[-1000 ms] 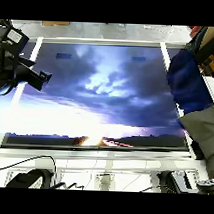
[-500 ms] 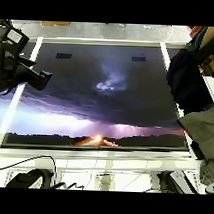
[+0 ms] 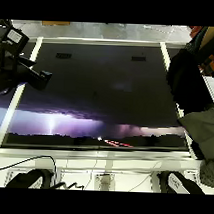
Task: Fold the clothes and pants, and hang the long-sleeved shirts on hangers.
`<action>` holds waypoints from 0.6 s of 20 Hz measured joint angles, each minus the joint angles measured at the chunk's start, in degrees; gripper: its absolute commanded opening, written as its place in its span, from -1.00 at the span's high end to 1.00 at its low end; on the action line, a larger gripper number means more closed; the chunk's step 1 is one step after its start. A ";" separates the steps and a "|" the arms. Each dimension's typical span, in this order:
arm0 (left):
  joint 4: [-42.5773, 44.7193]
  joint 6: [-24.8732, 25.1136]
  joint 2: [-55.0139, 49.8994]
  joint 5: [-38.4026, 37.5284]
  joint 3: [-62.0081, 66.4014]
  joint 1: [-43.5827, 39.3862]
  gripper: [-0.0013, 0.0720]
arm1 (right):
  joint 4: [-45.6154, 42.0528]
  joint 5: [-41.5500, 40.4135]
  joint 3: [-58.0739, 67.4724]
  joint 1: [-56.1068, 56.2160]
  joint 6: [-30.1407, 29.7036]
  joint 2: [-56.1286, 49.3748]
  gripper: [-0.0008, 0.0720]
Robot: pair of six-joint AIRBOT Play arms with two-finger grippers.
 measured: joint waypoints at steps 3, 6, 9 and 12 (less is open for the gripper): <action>0.00 0.02 0.00 0.02 0.00 0.00 -0.93 | -1.01 -1.46 0.00 7.96 -2.71 -1.81 0.91; 0.00 0.00 0.00 0.00 0.00 0.00 -0.93 | -0.63 -2.32 0.00 11.67 -3.87 -3.10 0.91; -0.02 0.00 0.00 0.02 0.00 0.00 -0.93 | 2.29 -2.84 0.00 13.11 -4.42 -3.50 0.91; 0.00 0.00 0.00 0.02 0.00 0.00 -0.93 | 3.78 -2.99 0.00 13.64 -4.61 -3.61 0.91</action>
